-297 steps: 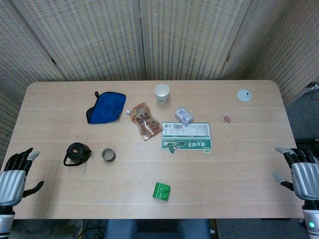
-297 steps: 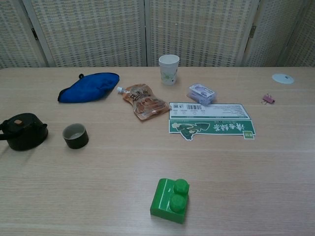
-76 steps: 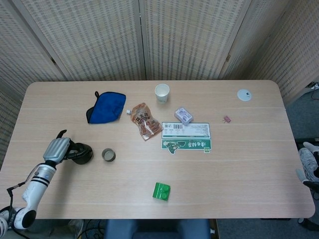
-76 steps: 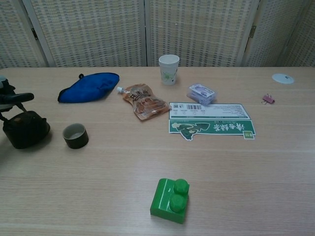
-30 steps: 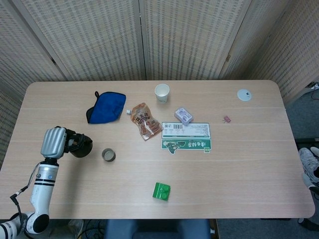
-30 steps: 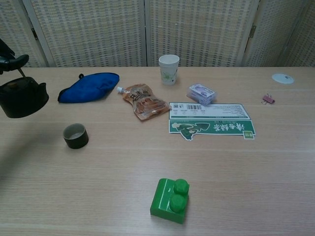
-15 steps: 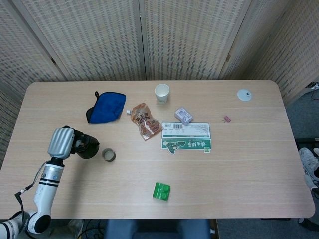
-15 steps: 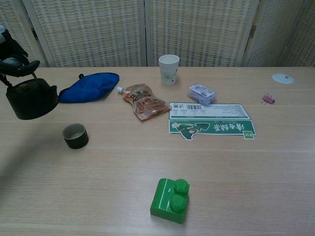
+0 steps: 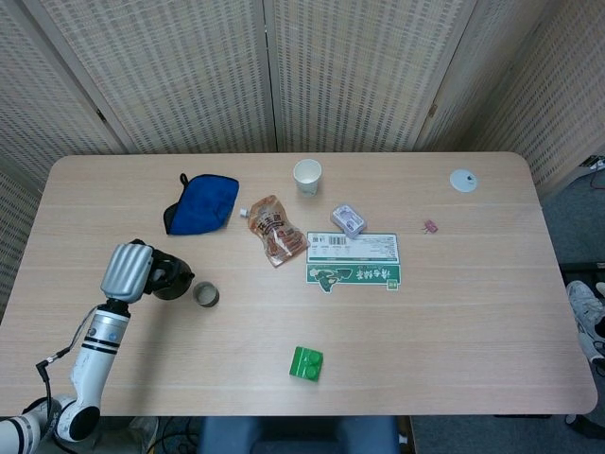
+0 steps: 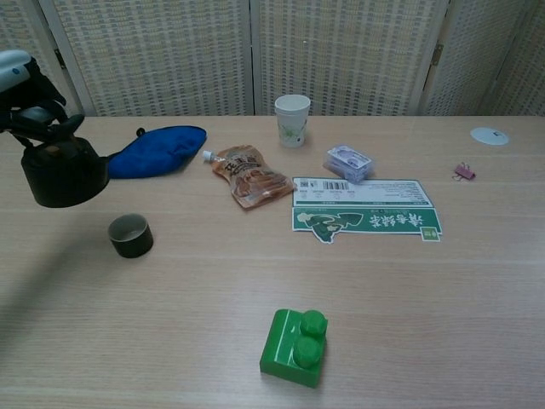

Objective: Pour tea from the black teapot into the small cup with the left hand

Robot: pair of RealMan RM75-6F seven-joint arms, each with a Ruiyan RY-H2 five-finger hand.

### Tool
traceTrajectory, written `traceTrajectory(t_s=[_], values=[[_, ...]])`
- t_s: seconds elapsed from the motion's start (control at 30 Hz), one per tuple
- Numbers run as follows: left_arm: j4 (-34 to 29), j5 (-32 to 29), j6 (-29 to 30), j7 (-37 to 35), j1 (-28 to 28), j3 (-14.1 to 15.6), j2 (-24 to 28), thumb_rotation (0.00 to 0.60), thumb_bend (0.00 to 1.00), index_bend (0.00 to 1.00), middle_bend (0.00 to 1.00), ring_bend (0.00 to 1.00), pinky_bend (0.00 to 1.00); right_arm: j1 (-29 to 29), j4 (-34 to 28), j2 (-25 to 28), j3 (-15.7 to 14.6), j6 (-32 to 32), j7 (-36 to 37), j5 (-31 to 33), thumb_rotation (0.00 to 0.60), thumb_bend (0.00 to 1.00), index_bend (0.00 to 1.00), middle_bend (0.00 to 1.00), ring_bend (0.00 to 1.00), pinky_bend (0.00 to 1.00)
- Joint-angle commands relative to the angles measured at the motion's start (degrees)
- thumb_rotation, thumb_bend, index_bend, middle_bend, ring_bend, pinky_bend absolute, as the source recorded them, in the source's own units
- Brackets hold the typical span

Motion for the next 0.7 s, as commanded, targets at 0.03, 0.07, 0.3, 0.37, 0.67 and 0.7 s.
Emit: traceTrajectory(t_s=[0.03, 0.07, 0.3, 0.37, 0.67, 0.7], values=[[0.31, 0.80, -0.15, 0.41, -0.31, 0.47, -0.26, 0.489, 0.45, 1.00, 1.00, 0.98, 0.50, -0.02, 0.01, 0.00, -0.01, -0.02, -0.01, 0.00, 0.600, 0.19, 0.26, 0.32, 0.24, 0.16], [0.56, 1.41, -0.12, 0.70, -0.46, 0.78, -0.46, 0.492, 0.45, 1.00, 1.00, 0.98, 0.50, -0.04, 0.02, -0.01, -0.01, -0.03, -0.04, 0.02, 0.600, 0.19, 0.26, 0.32, 0.24, 0.16], [3.67, 5.80, 0.66, 2.45, -1.47, 2.70, -2.10, 0.502, 0.45, 1.00, 1.00, 0.98, 0.50, -0.24, -0.27, 0.17, 0.01, 0.27, -0.25, -0.13, 0.600, 0.19, 0.26, 0.32, 0.24, 0.16], [4.76, 6.94, 0.78, 2.78, -1.75, 3.23, -2.52, 0.502, 0.45, 1.00, 1.00, 0.98, 0.50, -0.31, -0.36, 0.23, 0.01, 0.32, -0.35, -0.10, 0.600, 0.19, 0.26, 0.32, 0.24, 0.16], [8.38, 9.58, 0.94, 3.45, -2.53, 4.56, -3.88, 0.502, 0.45, 1.00, 1.00, 0.98, 0.50, -0.48, -0.66, 0.33, -0.01, 0.37, -0.63, -0.06, 0.600, 0.19, 0.26, 0.32, 0.24, 0.16], [8.59, 9.70, 0.98, 3.48, -2.56, 4.61, -3.96, 0.503, 0.45, 1.00, 1.00, 0.98, 0.50, -0.49, -0.68, 0.34, -0.01, 0.37, -0.65, -0.06, 0.600, 0.19, 0.26, 0.32, 0.24, 0.16]])
